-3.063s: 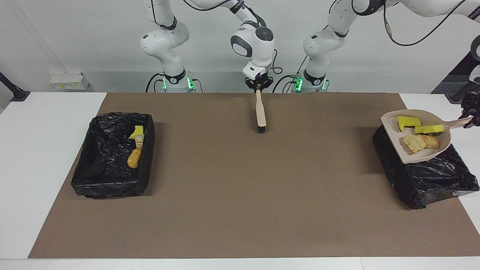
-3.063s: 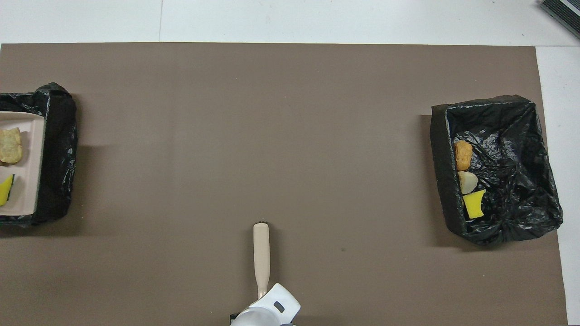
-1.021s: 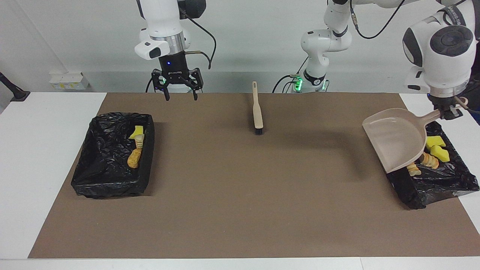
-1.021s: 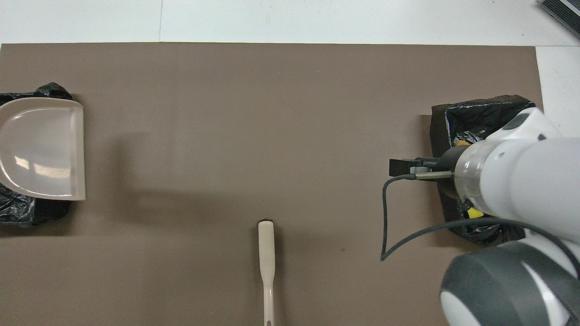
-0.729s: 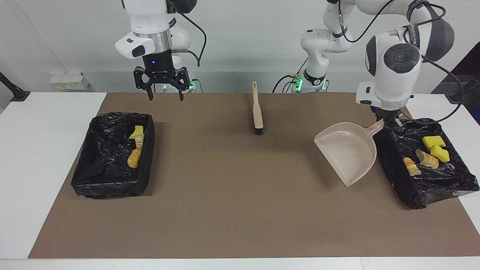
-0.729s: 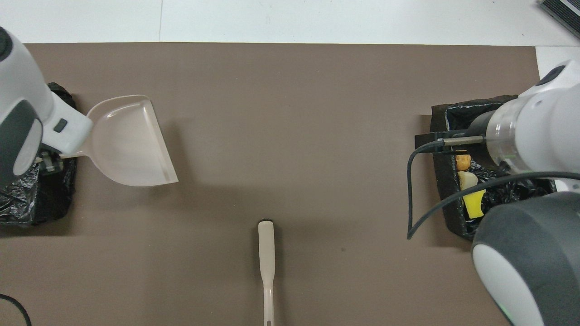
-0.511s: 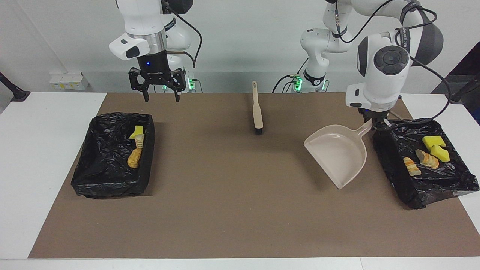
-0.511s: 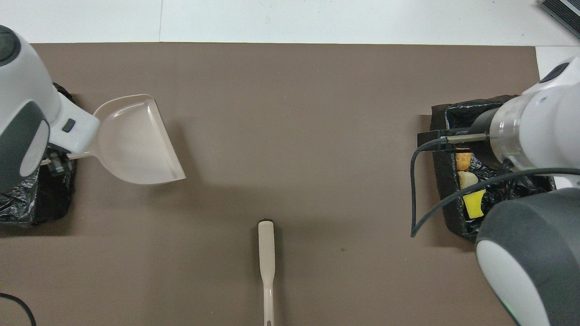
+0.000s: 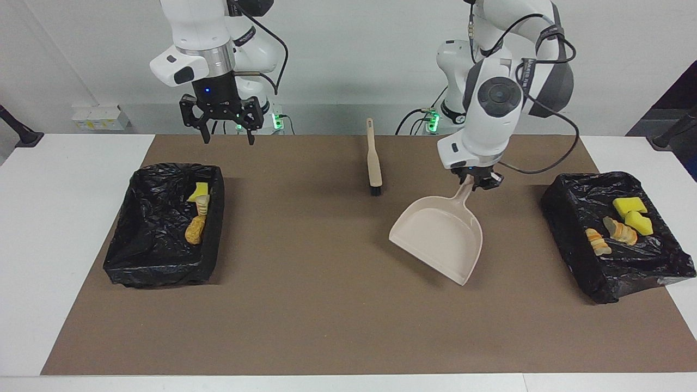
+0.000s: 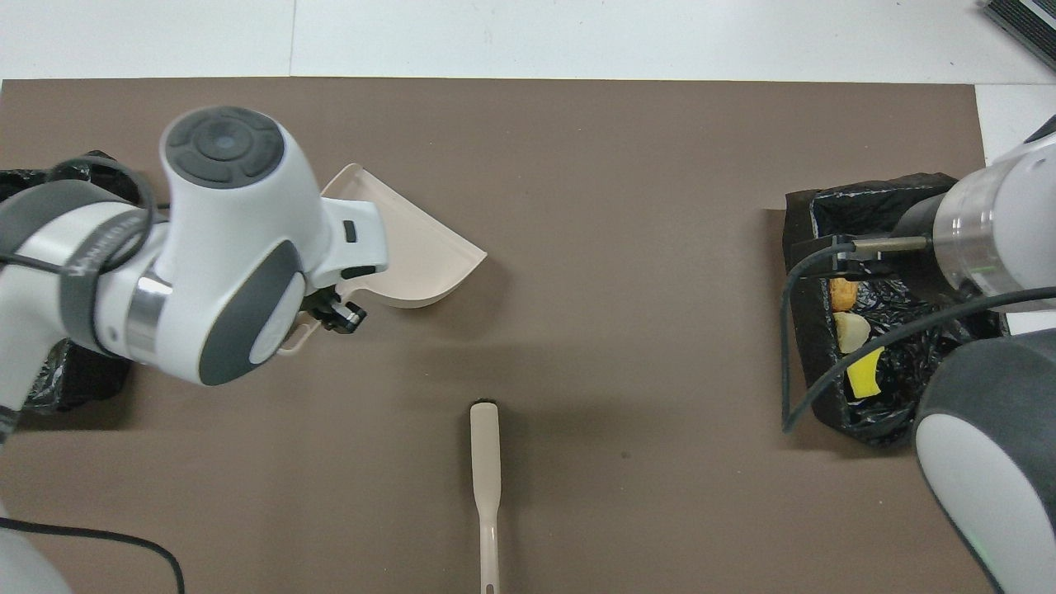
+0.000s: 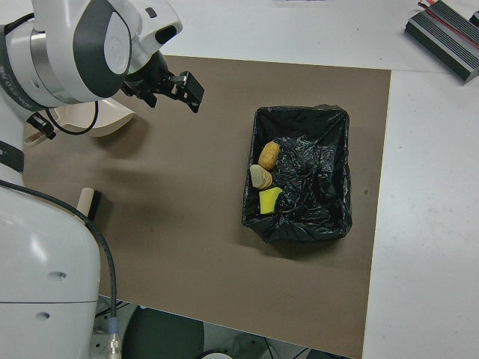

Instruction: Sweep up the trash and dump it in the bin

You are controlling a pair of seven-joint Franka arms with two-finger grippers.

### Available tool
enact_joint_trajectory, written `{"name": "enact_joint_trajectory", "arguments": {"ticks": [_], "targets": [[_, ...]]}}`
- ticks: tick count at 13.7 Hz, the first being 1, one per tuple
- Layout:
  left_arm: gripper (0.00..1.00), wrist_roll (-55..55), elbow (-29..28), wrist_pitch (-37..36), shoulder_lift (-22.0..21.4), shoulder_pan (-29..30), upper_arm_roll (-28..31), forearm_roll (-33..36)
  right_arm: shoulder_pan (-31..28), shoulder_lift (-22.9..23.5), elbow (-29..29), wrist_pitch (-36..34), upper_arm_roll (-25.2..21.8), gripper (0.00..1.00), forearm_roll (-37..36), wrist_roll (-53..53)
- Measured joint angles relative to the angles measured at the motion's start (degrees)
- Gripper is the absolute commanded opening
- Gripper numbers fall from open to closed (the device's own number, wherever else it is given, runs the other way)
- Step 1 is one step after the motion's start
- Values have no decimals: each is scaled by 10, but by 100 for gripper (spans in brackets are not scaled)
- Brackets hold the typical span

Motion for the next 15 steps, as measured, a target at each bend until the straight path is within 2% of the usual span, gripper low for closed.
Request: {"name": "enact_joint_trajectory", "arguments": {"ticks": [4,5,6,8,11,15], "targets": [[0,-159,-17,105,37,-53,0,-41,99,12,29,-22,-117,100,4,-20],[13,-177,-33,130,40,-62,0,-45,115,12,31,-25,-137,100,7,-24],[99,-194,-50,154,42,-71,0,-45,124,12,32,-28,-148,100,8,-27],[100,-203,-71,177,44,-79,1,-46,125,13,32,-43,-153,100,9,-28],[100,-187,-70,179,28,-66,16,-46,125,15,32,-54,-153,100,9,-28],[100,-138,-66,177,-10,22,23,-46,124,17,38,-65,-155,100,9,-28]]}}
